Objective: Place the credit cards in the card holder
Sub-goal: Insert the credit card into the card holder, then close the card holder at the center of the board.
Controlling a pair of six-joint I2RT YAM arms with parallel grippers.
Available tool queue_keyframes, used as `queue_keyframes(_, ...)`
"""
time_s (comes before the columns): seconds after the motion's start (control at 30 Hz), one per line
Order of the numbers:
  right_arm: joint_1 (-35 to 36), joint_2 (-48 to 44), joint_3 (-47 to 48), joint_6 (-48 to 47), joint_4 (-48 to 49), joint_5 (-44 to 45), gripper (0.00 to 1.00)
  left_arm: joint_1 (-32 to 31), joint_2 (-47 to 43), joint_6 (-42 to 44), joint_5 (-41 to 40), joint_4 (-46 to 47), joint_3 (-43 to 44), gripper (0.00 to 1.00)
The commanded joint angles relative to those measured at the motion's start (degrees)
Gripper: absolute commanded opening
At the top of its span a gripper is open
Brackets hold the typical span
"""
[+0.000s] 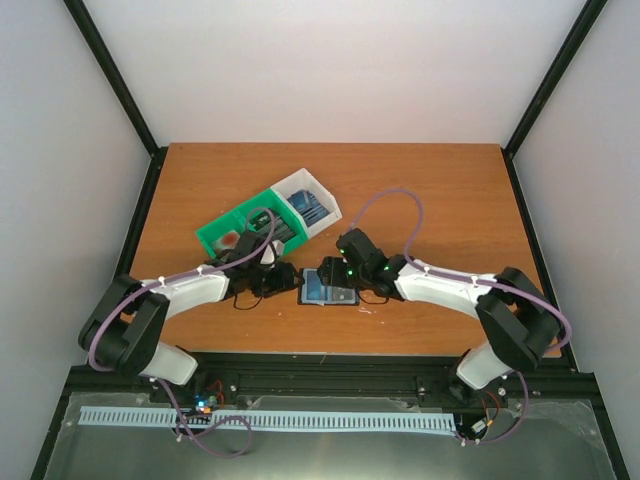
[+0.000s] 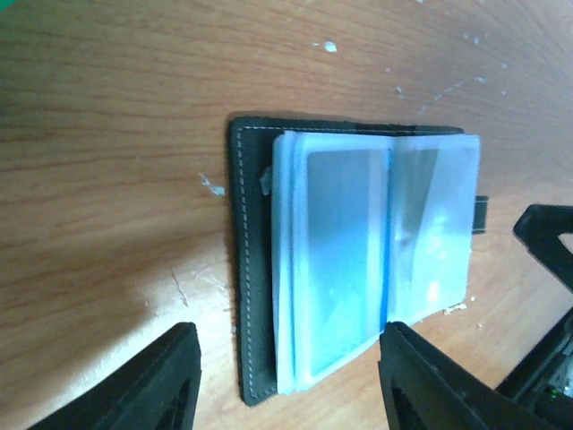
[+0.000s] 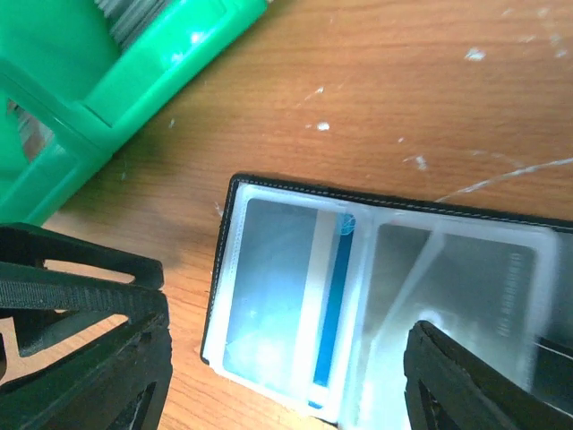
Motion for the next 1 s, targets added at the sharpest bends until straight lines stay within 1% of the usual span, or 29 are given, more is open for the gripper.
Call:
queue_keyframes(0.0, 0.3, -3.3, -0.4, -3.8, -6.5, 7.8, 0.69, -0.5, -2.8, -2.1, 0.1, -2.1, 1.1, 0.61)
queue_keyframes(0.13, 0.3, -2.5, 0.4, -4.8, -12.3, 10.7, 0.65, -0.5, -2.3, -6.9, 2.2, -1.7, 0.8, 0.7)
queue_keyframes(0.2, 0.2, -2.4, 0.3, -4.7, -14.2, 12.2, 0.64, -0.5, -2.1, -9.4, 3.3, 0.1, 0.2, 0.77)
queue_keyframes(0.33, 0.1, -1.5, 0.0, -5.4, -16.7, 13.5, 0.5, -0.6, -1.5, -11.7, 3.7, 1.5, -0.3, 0.77)
queue_keyframes(0.4, -0.1, -0.4, -0.5, -6.2, -16.4, 12.2, 0.44, -0.6, -0.7, -11.9, 3.6, 1.0, 0.1, 0.76)
queue_keyframes(0.47, -0.3, 0.8, -0.6, -7.6, -15.2, 10.0, 0.4, -0.6, 0.1, -12.3, 3.6, 0.7, 0.3, 0.76)
queue_keyframes(0.6, -0.2, 2.9, -0.1, -10.0, -12.7, 6.3, 0.39, -0.9, 1.7, -13.1, 2.9, 0.4, 0.2, 0.74)
queue_keyframes(0.8, -0.2, 4.2, 1.2, -11.3, -12.4, 6.5, 0.39, -2.2, 6.1, -13.1, 3.3, -0.4, 2.0, 0.73)
queue_keyframes(0.97, -0.8, 6.9, -0.4, -10.3, -10.0, 4.6, 0.38, -2.3, 8.6, -13.9, 6.1, 1.1, 2.9, 0.73)
